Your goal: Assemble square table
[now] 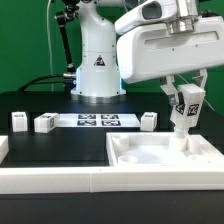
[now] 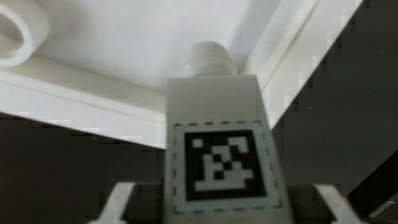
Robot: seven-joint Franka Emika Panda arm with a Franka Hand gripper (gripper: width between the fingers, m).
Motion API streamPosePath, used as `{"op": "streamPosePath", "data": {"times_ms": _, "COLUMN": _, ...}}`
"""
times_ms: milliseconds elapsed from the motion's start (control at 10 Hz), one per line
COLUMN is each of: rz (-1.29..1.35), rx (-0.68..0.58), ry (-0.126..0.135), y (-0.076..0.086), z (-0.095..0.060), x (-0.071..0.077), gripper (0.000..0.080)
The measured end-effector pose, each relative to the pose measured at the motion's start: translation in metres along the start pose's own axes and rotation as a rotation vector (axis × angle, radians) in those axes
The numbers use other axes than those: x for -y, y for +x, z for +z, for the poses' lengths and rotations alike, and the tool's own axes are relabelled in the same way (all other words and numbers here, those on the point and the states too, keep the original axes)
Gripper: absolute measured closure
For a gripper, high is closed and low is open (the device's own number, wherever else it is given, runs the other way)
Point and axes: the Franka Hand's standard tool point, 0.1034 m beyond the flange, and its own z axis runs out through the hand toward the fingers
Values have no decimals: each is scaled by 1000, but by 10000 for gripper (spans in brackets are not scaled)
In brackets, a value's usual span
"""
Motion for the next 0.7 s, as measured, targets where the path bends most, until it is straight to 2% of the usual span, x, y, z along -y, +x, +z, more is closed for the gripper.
{"op": "streamPosePath", "data": {"times_ms": 100, "rz": 14, "rx": 2, "ry": 4, "y": 1, "z": 1, "x": 4, "gripper": 509}}
{"op": "streamPosePath", "data": {"times_ms": 200, "rz": 7, "rx": -21, "ry": -3, "y": 5, "z": 2, "x": 4, "gripper": 509}}
{"op": "streamPosePath", "data": {"times_ms": 300, "rz": -4, "rx": -115, "ry": -53, "y": 11, "z": 3, "x": -5, "gripper": 509}}
{"op": "streamPosePath", "data": {"times_ms": 400, "rz": 2, "rx": -142, "ry": -64, "y": 8, "z": 8, "x": -6, "gripper": 509}}
{"op": "streamPosePath", "data": {"times_ms": 500, "rz": 10, "rx": -124, "ry": -46, "y": 11, "z": 10, "x": -1, "gripper": 509}}
{"op": "streamPosePath", "data": {"times_ms": 700, "rz": 6, "rx": -129, "ry": -39, "y": 19, "z": 12, "x": 3, "gripper": 509}}
